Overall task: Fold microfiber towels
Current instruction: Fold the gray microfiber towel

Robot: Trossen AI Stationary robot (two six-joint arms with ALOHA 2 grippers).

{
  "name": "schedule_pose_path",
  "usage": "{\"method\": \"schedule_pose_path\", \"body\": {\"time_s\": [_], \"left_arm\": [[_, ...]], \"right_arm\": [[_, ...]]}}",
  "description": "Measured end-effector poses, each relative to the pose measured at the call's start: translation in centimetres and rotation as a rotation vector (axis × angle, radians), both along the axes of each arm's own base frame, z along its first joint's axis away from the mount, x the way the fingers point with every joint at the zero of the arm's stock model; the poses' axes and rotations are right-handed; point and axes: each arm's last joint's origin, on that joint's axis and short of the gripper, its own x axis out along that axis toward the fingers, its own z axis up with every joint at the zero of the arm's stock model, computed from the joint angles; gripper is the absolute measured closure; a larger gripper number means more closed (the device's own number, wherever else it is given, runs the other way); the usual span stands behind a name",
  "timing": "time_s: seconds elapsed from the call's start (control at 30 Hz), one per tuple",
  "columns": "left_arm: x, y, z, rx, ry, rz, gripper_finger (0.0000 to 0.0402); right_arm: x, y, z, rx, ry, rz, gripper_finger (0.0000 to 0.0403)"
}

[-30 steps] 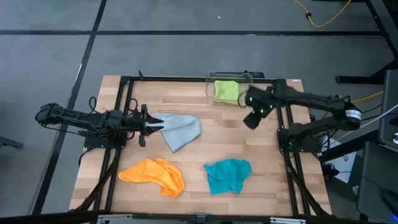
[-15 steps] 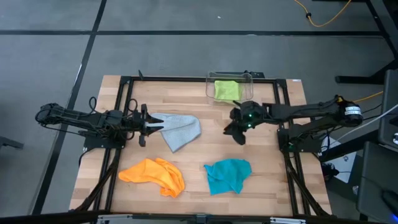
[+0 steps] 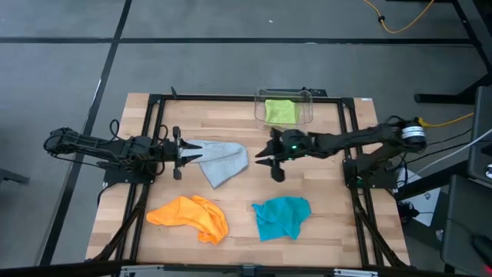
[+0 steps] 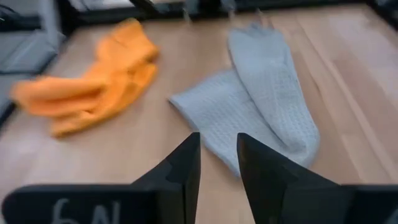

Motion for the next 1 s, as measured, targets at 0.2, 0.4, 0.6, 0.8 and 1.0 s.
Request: {"method": "schedule_pose_path", "body": {"time_s": [0.2,0.4,0.6,0.8,1.0], "left_arm": [[0.0,0.0,-0.1,0.000,0.005,0.000,0.0286],[0.0,0.0,-0.1,-0.082,-0.006,0.004,0.0286],[0.0,0.0,-0.1,-0.082,-0.007,0.005,0.0286],[0.0,0.1,0.0,-0.082,-0.009,0.023,0.0286],[0.0,0.1,0.0,-0.076,-0.008,0.023,0.0286]], "right_arm": [[4.5,-0.3,-1.0,-0.050,0.046,0.002,0.0295],[8.6,0.1,-1.0,-0.102,0.213,0.039,0.0295],[12.6,1.6,-1.8,-0.166,0.231,0.120,0.0295],[14.2,2.6,-1.4,-0.198,0.218,0.161,0.0295],[14.2,2.5,-1.3,-0.233,0.213,0.185,0.0295]]}}
